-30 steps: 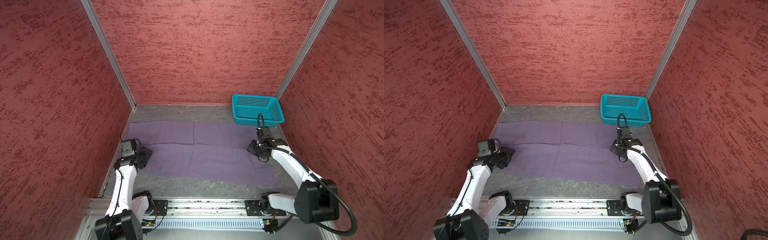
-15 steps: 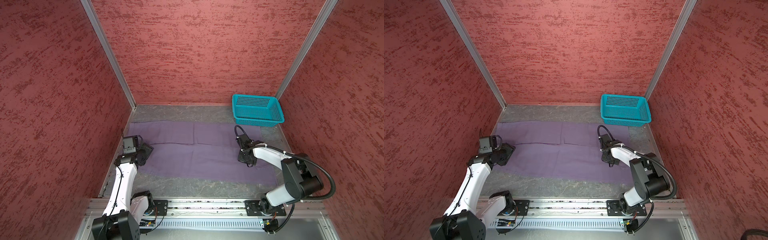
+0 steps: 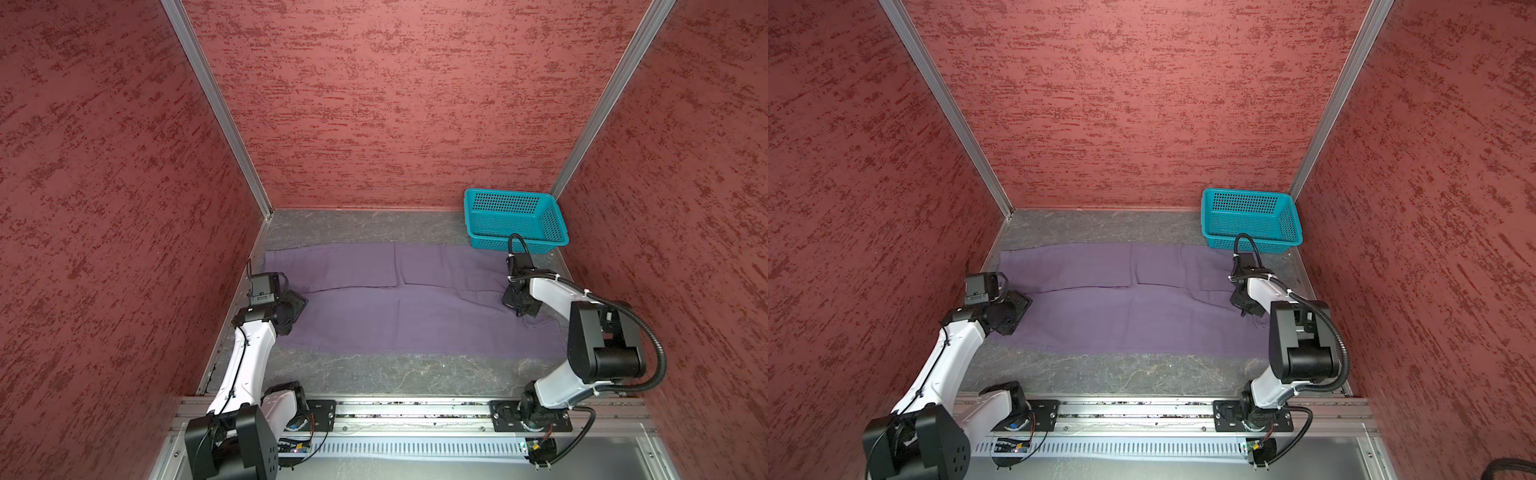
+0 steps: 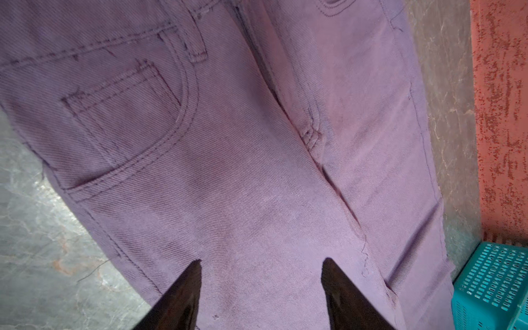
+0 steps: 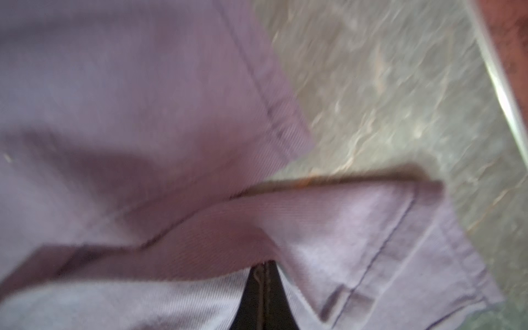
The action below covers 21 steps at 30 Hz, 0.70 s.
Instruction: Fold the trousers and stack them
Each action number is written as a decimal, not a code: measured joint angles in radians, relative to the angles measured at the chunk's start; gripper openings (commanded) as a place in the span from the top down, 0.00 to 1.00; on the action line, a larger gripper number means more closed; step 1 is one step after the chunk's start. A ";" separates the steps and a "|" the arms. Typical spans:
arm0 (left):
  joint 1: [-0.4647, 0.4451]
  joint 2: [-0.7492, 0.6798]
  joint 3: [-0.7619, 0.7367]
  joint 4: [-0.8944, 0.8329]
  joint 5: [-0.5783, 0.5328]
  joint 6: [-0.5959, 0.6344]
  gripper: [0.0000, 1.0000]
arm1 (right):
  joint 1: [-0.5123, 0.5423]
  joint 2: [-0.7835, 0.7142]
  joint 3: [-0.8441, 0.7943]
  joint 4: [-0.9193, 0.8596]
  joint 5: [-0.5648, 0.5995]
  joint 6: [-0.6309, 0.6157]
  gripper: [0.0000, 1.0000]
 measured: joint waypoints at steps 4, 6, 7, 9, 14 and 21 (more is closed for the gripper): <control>0.000 0.001 -0.006 0.013 -0.006 0.010 0.47 | 0.009 -0.018 0.008 0.000 -0.033 -0.006 1.00; 0.000 0.003 -0.017 0.018 -0.007 0.011 0.48 | 0.019 -0.027 0.007 0.000 -0.048 -0.006 1.00; 0.000 0.006 -0.021 0.019 -0.007 0.011 0.47 | 0.022 -0.030 0.006 0.000 -0.051 -0.006 1.00; 0.000 0.013 -0.030 0.023 -0.007 0.011 0.47 | 0.028 -0.029 0.001 0.001 -0.056 -0.007 1.00; 0.002 0.022 -0.032 0.030 -0.006 0.012 0.45 | 0.024 -0.013 -0.031 -0.001 -0.056 -0.012 1.00; 0.099 0.021 -0.070 0.060 0.025 0.033 0.46 | -0.138 0.026 0.029 -0.027 -0.052 -0.035 0.99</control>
